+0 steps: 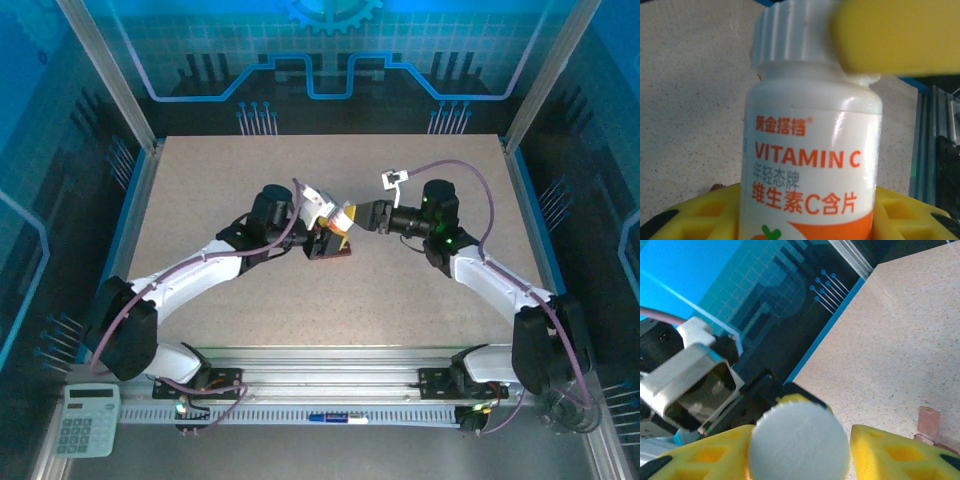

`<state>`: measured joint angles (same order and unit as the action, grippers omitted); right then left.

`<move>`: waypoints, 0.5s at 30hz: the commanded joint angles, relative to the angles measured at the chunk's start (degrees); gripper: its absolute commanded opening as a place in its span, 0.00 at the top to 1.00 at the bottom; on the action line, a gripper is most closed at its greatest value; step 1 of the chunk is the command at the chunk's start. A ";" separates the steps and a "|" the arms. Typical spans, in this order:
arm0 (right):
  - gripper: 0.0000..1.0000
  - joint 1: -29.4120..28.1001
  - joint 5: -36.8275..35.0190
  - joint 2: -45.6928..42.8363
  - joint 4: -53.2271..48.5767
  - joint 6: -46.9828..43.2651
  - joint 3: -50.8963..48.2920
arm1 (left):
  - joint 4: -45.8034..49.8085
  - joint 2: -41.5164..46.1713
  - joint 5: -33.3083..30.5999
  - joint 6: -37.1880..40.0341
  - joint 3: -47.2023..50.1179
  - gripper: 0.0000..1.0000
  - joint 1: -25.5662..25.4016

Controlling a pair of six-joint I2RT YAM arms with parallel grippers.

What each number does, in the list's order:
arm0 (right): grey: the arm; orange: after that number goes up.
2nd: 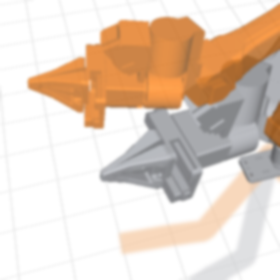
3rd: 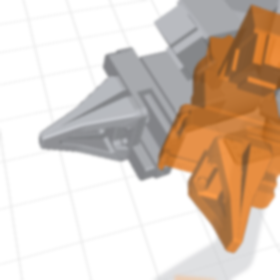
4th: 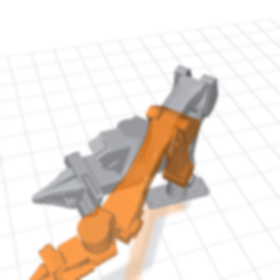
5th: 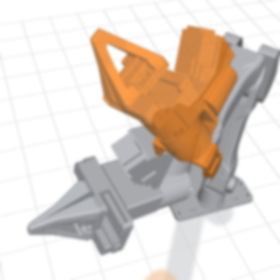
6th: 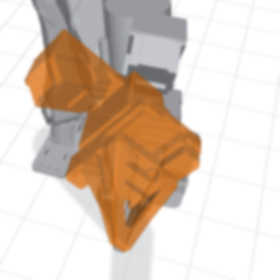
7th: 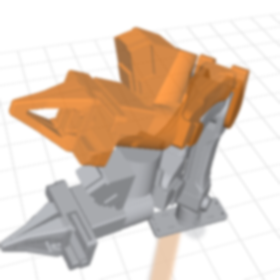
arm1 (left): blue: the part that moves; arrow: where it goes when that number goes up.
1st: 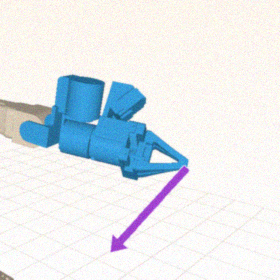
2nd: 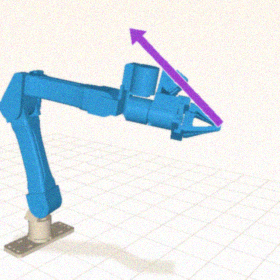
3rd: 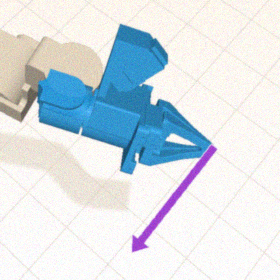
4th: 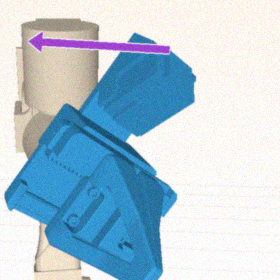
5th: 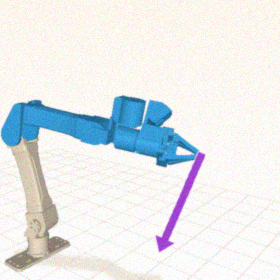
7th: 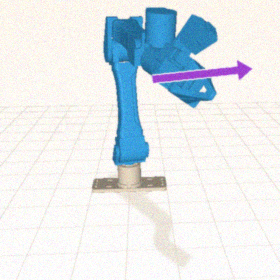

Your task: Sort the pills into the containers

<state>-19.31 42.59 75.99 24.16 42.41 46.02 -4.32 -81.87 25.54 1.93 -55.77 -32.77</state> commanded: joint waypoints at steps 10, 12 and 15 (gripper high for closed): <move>0.18 1.84 -8.13 -7.48 -7.56 8.12 0.32 | 1.35 1.14 -2.43 3.95 -1.49 1.00 0.62; 0.18 1.49 -13.19 -7.61 -14.69 9.67 2.17 | 2.17 0.62 -3.85 5.35 -1.71 1.00 0.28; 0.18 0.70 -18.21 -6.92 -22.19 11.99 4.05 | 4.10 -0.08 -6.03 7.71 -2.53 1.00 -0.75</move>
<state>-17.98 31.75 69.12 12.23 51.16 47.68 -2.31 -81.60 21.89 5.98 -55.86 -32.47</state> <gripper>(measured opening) 0.820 0.444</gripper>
